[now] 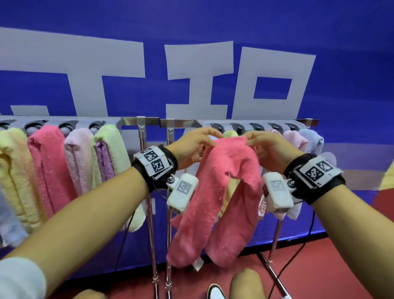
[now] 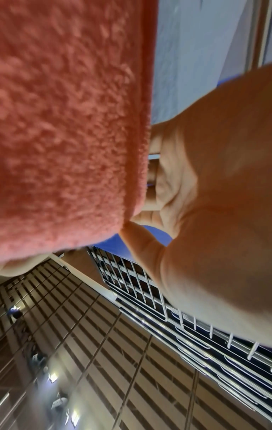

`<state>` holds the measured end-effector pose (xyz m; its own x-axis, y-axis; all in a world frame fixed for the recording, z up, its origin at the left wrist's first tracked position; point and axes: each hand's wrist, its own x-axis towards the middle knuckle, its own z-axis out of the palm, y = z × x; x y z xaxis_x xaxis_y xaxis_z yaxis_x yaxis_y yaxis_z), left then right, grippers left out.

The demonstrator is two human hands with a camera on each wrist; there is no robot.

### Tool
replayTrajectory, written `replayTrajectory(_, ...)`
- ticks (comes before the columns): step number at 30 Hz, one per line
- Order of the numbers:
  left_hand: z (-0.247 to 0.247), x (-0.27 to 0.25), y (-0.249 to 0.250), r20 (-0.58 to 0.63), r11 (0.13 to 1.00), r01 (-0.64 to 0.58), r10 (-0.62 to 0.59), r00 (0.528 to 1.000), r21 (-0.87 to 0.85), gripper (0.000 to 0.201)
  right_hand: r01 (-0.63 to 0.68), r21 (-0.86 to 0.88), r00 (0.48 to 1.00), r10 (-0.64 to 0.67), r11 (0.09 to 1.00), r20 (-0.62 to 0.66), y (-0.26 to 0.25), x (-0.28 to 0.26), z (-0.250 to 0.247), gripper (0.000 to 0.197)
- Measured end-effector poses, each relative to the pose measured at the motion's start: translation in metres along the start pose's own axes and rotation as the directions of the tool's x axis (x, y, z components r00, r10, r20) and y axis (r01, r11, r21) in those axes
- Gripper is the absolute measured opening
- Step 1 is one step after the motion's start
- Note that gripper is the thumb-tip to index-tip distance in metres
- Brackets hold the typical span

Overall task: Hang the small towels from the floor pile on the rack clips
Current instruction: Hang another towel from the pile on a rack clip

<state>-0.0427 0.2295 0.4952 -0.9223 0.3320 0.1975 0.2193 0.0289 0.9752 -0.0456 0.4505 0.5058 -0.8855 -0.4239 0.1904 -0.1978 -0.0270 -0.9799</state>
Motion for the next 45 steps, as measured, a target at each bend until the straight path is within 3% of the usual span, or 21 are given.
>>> replayTrajectory(6, 0.036, 0.043, 0.023, -0.126, 0.995, -0.071, 0.062, 0.99, -0.073, 0.025, 0.058, 0.138, 0.977, -0.028, 0.989, -0.212, -0.012, 0.014, -0.028, 0.017)
replayTrajectory(9, 0.048, 0.064, 0.027, -0.158, 0.992, -0.083, 0.067, 0.985, -0.092, 0.028, 0.043, 0.217, 0.968, 0.013, 0.975, -0.252, -0.013, 0.027, -0.04, 0.017)
replayTrajectory(13, 0.057, 0.086, 0.031, -0.215, 0.992, -0.087, 0.066, 0.975, -0.094, 0.03, 0.002, 0.113, 0.96, 0.03, 0.994, -0.279, -0.011, 0.047, -0.053, 0.023)
replayTrajectory(15, 0.055, 0.096, 0.035, -0.227, 0.998, -0.066, 0.061, 0.972, -0.017, 0.031, 0.009, 0.091, 0.959, 0.017, 0.996, -0.283, -0.01, 0.06, -0.057, 0.024)
replayTrajectory(17, 0.047, 0.107, 0.038, -0.248, 0.984, -0.038, 0.081, 0.965, 0.175, 0.032, 0.002, 0.064, 0.956, 0.017, 0.998, -0.294, -0.011, 0.075, -0.06, 0.023)
replayTrajectory(20, 0.032, 0.124, 0.036, -0.275, 0.9, -0.01, 0.143, 0.951, 0.436, 0.032, -0.047, 0.041, 0.952, 0.057, 0.998, -0.3, -0.012, 0.098, -0.064, 0.022)
replayTrajectory(26, 0.009, 0.15, 0.018, -0.303, 0.827, 0.068, 0.126, 0.945, 0.558, 0.028, -0.18, -0.029, 0.958, 0.169, 0.983, -0.23, -0.011, 0.137, -0.065, 0.019)
replayTrajectory(28, 0.004, 0.156, 0.012, -0.29, 0.795, 0.085, 0.118, 0.95, 0.601, 0.025, -0.206, -0.162, 0.961, 0.169, 0.965, -0.218, -0.01, 0.147, -0.067, 0.015)
replayTrajectory(31, 0.001, 0.162, 0.002, -0.245, 0.649, 0.131, 0.089, 0.965, 0.75, 0.017, -0.132, -0.591, 0.984, 0.035, 0.796, -0.172, -0.009, 0.158, -0.069, 0.016)
replayTrajectory(34, 0.0, 0.166, -0.008, -0.254, 0.459, 0.174, 0.117, 0.96, 0.871, 0.014, -0.071, -0.798, 0.991, -0.052, 0.598, -0.126, -0.001, 0.165, -0.073, 0.015)
replayTrajectory(36, -0.002, 0.167, -0.012, -0.255, 0.44, 0.165, 0.153, 0.955, 0.883, 0.011, -0.06, -0.893, 0.991, -0.079, 0.446, -0.106, 0.006, 0.165, -0.073, 0.003)
replayTrajectory(39, -0.007, 0.166, -0.016, -0.25, 0.43, 0.136, 0.22, 0.943, 0.892, 0.014, -0.037, -0.972, 0.981, -0.177, 0.231, -0.08, 0.02, 0.162, -0.071, 0.016)
replayTrajectory(40, -0.006, 0.164, -0.016, -0.238, 0.413, 0.128, 0.227, 0.944, 0.901, 0.016, -0.019, -0.978, 0.972, -0.227, 0.206, -0.067, 0.022, 0.159, -0.072, 0.016)
replayTrajectory(45, 0.0, 0.142, -0.021, -0.039, 0.255, -0.034, 0.275, 0.961, 0.966, 0.009, 0.034, -0.951, 0.939, -0.337, 0.306, -0.074, 0.035, 0.129, -0.068, 0.003)
